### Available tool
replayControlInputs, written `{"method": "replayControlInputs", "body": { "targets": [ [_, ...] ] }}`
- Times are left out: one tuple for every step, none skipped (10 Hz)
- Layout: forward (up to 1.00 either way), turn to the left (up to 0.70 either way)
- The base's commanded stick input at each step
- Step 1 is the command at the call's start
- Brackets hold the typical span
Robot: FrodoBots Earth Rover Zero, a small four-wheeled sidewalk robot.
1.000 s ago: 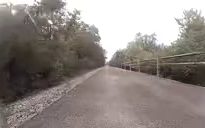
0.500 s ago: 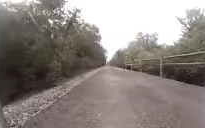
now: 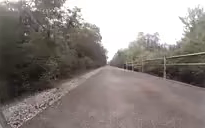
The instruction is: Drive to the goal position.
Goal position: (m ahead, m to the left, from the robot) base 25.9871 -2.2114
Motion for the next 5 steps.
{"method": "replayControlInputs", "body": {
  "targets": [
    [0.70,0.00],
    [0.70,0.00],
    [0.70,0.00],
    [0.70,0.00],
    [0.70,0.00]
  ]
}}
